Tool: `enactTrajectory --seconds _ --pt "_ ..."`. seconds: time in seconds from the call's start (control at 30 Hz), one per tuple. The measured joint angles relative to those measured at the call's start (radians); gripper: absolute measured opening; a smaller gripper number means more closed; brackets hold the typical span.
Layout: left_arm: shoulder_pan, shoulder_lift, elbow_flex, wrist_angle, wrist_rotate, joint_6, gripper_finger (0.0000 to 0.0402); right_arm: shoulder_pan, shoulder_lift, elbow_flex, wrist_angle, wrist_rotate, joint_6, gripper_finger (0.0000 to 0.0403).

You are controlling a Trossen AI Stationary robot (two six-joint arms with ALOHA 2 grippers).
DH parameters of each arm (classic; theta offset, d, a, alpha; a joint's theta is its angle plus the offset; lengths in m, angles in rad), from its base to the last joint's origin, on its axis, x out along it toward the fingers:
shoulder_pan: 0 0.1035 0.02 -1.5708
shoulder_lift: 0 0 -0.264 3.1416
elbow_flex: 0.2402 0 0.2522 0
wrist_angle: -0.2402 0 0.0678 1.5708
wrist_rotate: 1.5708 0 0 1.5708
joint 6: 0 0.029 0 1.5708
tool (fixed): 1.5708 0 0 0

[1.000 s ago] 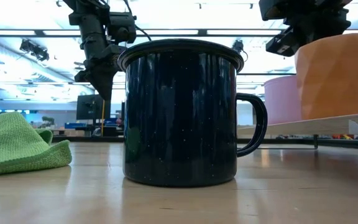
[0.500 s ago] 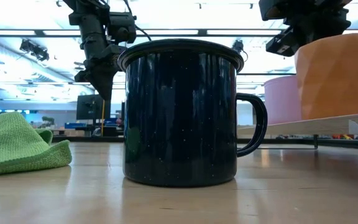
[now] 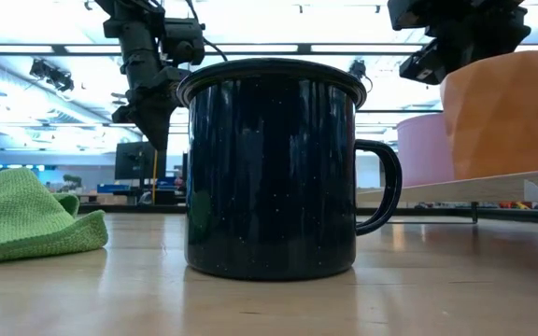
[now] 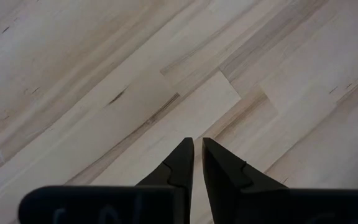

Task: Stack small to large cups/mugs on shelf
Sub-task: Put the dark blue mug on the shelf

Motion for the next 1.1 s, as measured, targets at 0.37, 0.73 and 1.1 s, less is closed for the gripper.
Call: enactTrajectory --seconds 0.37,0.73,1.1 --pt "0.000 0.000 0.000 0.000 0.000 0.000 0.0041 0.000 -0.014 0.031 -0.029 0.005 0.003 0.0115" --pt "0.000 0.000 0.000 0.002 0.015 -0.007 0.0045 -0.001 -0.024 0.351 -0.228 0.150 -0.004 0.0114" --pt "-0.029 0.000 0.000 0.109 0.205 -0.029 0.0041 -0.001 -0.024 0.656 -0.362 0.351 -0.004 0.0114"
